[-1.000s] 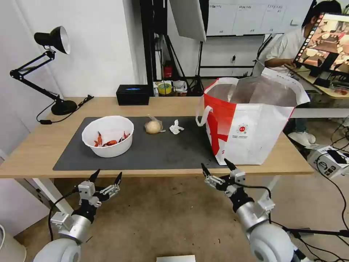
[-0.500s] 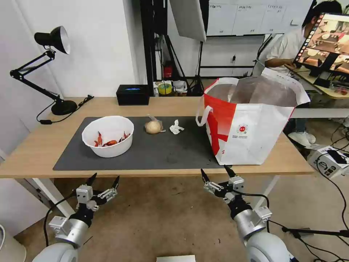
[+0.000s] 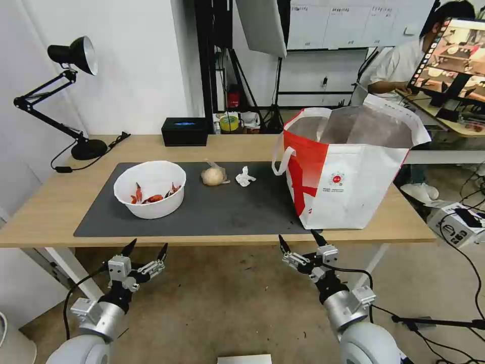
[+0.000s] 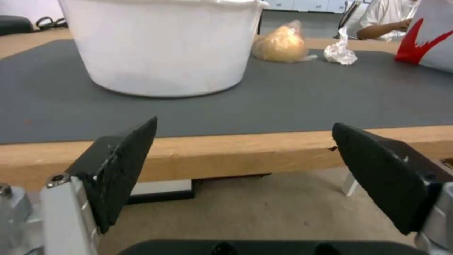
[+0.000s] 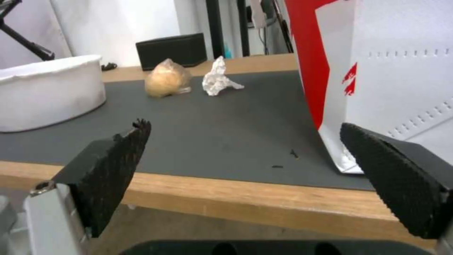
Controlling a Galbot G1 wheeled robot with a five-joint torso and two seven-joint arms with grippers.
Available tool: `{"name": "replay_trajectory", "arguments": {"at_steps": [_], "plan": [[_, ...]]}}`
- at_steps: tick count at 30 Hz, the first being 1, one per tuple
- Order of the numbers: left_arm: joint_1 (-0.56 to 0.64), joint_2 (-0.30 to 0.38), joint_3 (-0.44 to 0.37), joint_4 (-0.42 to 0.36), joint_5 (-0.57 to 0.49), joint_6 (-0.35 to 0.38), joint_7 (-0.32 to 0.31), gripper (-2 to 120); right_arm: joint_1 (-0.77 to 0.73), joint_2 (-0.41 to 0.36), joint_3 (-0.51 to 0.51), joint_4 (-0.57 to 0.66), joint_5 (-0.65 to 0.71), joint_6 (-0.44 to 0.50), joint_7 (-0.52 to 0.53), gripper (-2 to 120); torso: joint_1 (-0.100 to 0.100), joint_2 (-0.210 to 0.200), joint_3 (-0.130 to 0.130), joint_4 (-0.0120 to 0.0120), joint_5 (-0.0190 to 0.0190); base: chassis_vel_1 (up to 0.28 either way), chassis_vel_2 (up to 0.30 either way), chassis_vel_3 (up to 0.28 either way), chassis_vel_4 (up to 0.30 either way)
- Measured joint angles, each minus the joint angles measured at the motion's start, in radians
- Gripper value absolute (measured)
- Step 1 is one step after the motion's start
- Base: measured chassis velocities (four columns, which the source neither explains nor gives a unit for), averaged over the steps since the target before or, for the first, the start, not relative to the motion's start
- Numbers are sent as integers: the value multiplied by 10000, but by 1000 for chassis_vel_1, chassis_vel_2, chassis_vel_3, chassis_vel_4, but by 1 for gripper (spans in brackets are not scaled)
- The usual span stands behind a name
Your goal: Pick up the trash from the table and place it into the takeout bag.
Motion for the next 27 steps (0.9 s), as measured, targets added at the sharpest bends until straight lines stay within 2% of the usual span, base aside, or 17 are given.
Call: {"name": "replay_trajectory", "arguments": {"at_steps": [7, 17, 25, 27], "plan": [[-17, -78, 132, 77, -11, 11, 5, 100, 147, 19, -137, -142, 27, -19, -15, 100, 0, 0, 0, -1, 1, 0, 0, 0, 0], [-229, 52, 201, 118, -26, 53, -4, 100, 1514, -42, -993, -328, 94, -465, 334, 100, 1, 0, 0, 0, 0, 0, 0, 0, 0], [-173, -1, 227, -9, -35, 76, -30, 100, 3367, 87, -2228, -554, 464, -1233, 1071, 100, 1, 0, 0, 0, 0, 0, 0, 0, 0], [-135, -33, 241, -41, -23, 81, -32, 100, 4225, 313, -2632, -796, 688, -1735, 1565, 100, 1, -1, 1, 1, 0, 0, 0, 0, 0]]}}
